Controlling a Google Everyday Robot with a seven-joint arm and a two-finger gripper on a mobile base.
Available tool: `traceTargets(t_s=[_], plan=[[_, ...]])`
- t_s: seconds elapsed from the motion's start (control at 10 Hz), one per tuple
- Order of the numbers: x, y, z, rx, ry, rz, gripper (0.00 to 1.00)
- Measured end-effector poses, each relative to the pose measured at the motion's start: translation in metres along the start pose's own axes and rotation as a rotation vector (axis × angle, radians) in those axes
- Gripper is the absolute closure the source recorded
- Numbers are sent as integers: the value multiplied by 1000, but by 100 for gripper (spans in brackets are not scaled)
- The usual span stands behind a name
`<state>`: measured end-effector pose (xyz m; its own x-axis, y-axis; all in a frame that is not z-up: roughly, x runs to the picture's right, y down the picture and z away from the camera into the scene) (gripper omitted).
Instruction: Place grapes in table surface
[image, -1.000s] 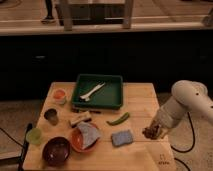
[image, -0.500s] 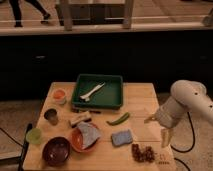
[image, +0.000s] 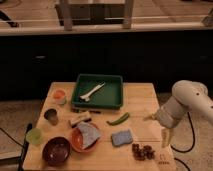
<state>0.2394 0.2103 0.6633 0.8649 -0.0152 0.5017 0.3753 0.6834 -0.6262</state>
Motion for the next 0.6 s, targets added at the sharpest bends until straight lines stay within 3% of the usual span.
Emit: traceTargets(t_s=[0.6], plan=[[-1, -1, 0, 0, -1, -3, 20]])
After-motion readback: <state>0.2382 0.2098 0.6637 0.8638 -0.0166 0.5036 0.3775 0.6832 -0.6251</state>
